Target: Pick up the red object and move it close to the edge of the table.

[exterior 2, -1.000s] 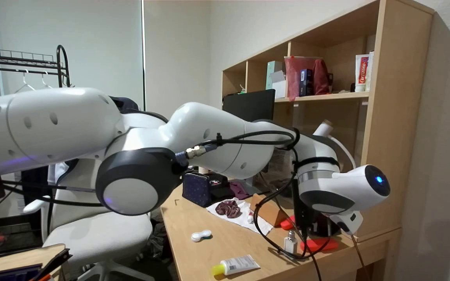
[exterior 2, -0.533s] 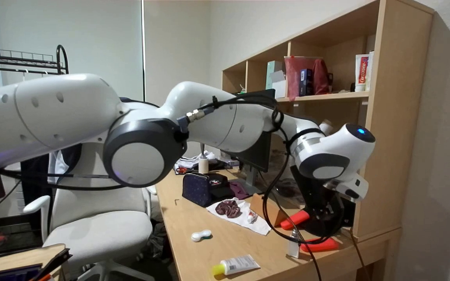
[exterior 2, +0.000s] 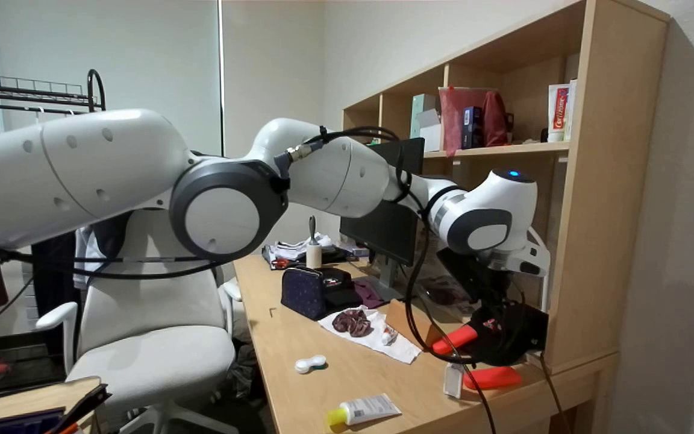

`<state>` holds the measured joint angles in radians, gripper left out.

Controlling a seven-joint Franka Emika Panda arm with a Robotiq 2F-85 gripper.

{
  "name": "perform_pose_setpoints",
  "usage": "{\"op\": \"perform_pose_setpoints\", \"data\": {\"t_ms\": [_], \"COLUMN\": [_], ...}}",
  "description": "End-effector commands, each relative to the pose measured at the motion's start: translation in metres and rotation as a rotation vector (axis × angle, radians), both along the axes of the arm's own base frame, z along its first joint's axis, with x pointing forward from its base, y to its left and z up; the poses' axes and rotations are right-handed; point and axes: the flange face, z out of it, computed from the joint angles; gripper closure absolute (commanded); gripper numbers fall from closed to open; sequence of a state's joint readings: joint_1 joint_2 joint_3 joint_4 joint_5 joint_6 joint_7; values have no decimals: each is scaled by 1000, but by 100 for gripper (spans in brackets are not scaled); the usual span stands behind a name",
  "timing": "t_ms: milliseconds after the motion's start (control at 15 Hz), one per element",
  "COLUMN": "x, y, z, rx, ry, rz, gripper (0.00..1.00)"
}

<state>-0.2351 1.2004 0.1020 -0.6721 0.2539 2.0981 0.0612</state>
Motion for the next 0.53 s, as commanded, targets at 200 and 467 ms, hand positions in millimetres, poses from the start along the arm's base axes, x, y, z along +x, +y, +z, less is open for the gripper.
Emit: {"op": "perform_pose_setpoints", "data": {"t_ms": [200,467], "x": [2,4], "y": [36,52], "z": [-21,-31], "rx": [-51,-130], "ry": [63,85], "rz": [-53,-67], "gripper": [0,0]}}
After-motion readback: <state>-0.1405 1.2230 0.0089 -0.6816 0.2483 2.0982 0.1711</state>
